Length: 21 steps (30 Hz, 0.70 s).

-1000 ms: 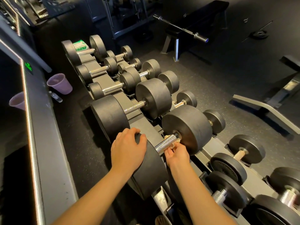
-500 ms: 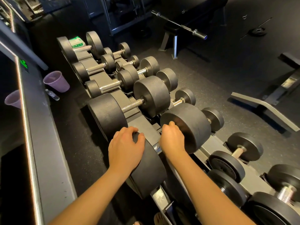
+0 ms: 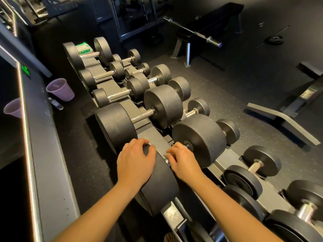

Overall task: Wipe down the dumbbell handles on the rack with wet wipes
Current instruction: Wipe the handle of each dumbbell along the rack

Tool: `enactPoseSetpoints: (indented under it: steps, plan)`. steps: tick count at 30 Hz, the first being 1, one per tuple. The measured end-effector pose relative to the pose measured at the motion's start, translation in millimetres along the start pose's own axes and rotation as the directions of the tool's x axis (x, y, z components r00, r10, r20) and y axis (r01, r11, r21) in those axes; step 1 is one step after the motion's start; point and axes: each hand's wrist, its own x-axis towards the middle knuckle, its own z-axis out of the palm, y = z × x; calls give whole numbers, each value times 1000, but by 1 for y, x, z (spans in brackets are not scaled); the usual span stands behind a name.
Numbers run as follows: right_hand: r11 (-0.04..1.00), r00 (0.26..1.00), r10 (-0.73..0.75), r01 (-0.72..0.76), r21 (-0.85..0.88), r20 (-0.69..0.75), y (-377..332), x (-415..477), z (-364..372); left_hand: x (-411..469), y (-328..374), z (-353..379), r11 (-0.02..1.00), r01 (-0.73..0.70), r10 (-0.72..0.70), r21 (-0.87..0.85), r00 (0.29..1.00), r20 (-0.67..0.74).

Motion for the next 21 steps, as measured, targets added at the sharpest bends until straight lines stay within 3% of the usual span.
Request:
enactPoseSetpoints:
  steps: [3,6,10,14,17,21]
  plan:
    - [961,985,142,-114,-252,98,0,20,-11,1,-1,0,1000,-1,1,-5,1000,6]
    - [933,966,214,-159,-323,142,-8,35,-21,0,-1,-1,1000,-5,5,-7,1000,6]
    - [958,985,121,-85,-274,121,-7,24,-17,0,0,-1,1000,0,0,-13,1000,2]
    - [994,997,-61,64,88,-40,-8,-21,-4,0,-1,0,1000,0,0,-2,1000,0]
    - [987,974,-161,157,-38,-157,4,-24,5,0,-1,0,1000,-1,1,-3,1000,1]
    - [966,991,65,-91,-243,-113,27,12,-6,1,-2,0,1000,-9,9,-21,1000,7]
